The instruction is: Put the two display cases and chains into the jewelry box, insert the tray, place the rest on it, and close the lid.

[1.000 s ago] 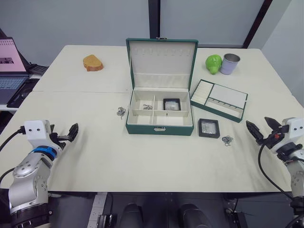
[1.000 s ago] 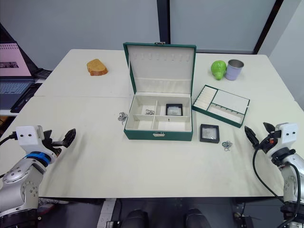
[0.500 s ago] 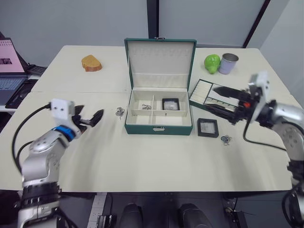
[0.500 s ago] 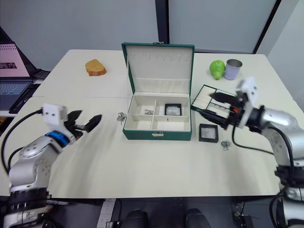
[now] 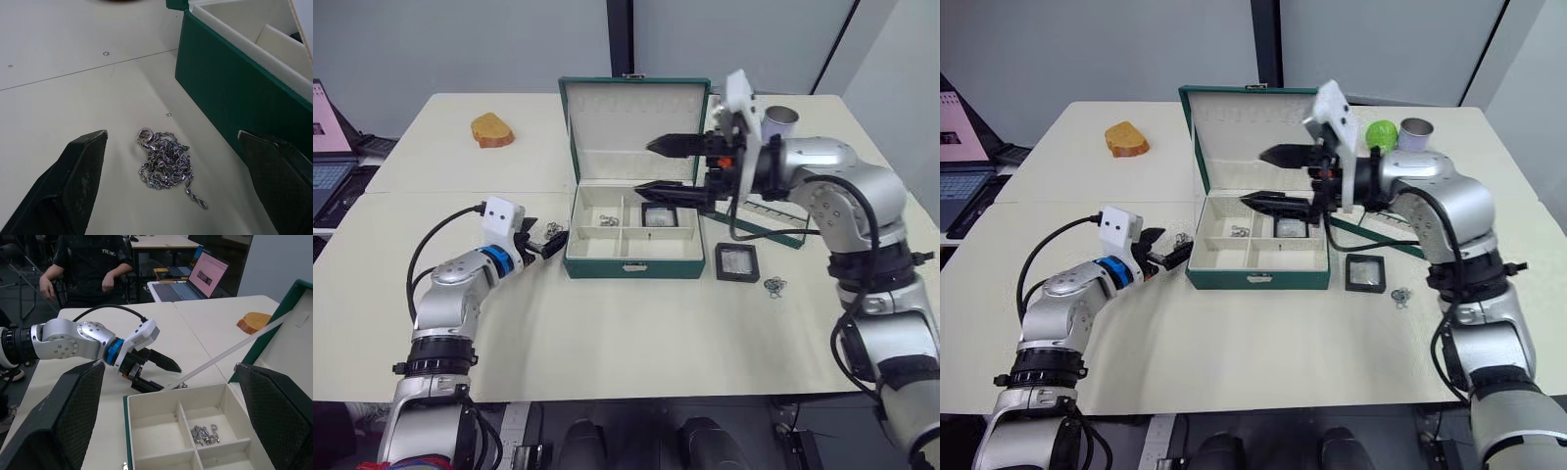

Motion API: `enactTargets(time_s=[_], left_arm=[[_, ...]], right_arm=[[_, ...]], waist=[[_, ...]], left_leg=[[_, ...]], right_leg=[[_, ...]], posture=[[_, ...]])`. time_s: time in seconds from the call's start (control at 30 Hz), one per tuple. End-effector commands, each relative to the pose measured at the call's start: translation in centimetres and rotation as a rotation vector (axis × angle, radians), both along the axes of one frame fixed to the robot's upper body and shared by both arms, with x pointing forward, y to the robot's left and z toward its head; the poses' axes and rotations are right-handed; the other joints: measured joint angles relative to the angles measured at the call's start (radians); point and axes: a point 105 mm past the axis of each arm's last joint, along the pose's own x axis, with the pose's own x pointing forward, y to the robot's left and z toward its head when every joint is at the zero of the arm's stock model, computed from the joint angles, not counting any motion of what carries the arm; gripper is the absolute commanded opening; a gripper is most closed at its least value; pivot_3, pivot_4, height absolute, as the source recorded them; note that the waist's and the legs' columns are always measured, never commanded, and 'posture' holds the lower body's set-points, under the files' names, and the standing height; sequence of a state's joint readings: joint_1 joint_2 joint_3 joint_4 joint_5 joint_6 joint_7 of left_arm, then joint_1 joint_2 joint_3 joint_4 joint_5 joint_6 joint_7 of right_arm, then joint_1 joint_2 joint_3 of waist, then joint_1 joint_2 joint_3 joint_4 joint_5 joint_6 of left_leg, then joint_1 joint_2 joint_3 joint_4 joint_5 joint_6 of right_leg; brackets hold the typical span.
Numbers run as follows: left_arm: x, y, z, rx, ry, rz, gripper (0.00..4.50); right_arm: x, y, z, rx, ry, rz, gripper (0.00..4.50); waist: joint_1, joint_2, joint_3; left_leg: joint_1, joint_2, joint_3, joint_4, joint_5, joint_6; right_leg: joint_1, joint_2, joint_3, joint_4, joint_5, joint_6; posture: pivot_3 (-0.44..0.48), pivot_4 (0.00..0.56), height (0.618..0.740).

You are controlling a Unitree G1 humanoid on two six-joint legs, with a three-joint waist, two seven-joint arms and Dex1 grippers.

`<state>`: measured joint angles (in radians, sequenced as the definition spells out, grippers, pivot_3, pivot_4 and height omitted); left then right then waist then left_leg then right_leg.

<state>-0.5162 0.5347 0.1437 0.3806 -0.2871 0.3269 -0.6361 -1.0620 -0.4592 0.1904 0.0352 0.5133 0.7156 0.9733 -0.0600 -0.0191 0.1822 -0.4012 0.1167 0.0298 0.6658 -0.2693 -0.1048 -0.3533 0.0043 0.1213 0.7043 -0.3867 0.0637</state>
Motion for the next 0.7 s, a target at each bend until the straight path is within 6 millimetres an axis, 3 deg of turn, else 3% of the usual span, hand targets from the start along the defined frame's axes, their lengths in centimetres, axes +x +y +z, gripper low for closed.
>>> enactTargets(time_s=[0.03, 0.23, 0.5, 0.7], left_arm=[[0.5, -0.3, 0.6, -0.011, -0.036, 0.015, 4.46], [0.9, -1.1, -0.2, -0.017, -0.029, 0.030, 4.46], [1.0, -1.2, -1.4, -0.001, 0.015, 0.040, 4.46], [1.0, -1.6, -1.6, -0.002, 0.024, 0.023, 3.01]], right_arm=[[0.6, 1.1, 0.4, -0.007, -0.036, -0.034, 4.50], [0.6, 2.9, 0.8, 0.021, -0.056, -0.035, 4.50], [0.4, 2.8, 0.5, 0.020, -0.052, -0.027, 4.50], [0.5, 2.3, 0.5, 0.018, -0.050, -0.035, 4.50]], waist=[[-0.004, 0.000, 0.000], [-0.003, 0.000, 0.000], [0.000, 0.000, 0.000], [0.000, 0.000, 0.000]], left_leg=[[0.000, 0.000, 0.000, 0.000, 0.000, 0.000], [0.000, 0.000, 0.000, 0.000, 0.000, 0.000], [0.000, 0.000, -0.001, -0.001, 0.000, 0.000], [0.000, 0.000, -0.001, -0.001, 0.000, 0.000]], right_leg=[[0.000, 0.000, 0.000, 0.001, 0.000, 0.000], [-0.001, -0.001, -0.002, 0.003, 0.000, 0.000], [-0.001, -0.002, -0.003, 0.006, 0.000, 0.000], [-0.001, -0.002, -0.003, 0.006, 0.000, 0.000]], posture=[[0.000, 0.150, 0.740], [0.000, 0.150, 0.740], [0.000, 0.150, 0.740], [0.000, 0.150, 0.740]])
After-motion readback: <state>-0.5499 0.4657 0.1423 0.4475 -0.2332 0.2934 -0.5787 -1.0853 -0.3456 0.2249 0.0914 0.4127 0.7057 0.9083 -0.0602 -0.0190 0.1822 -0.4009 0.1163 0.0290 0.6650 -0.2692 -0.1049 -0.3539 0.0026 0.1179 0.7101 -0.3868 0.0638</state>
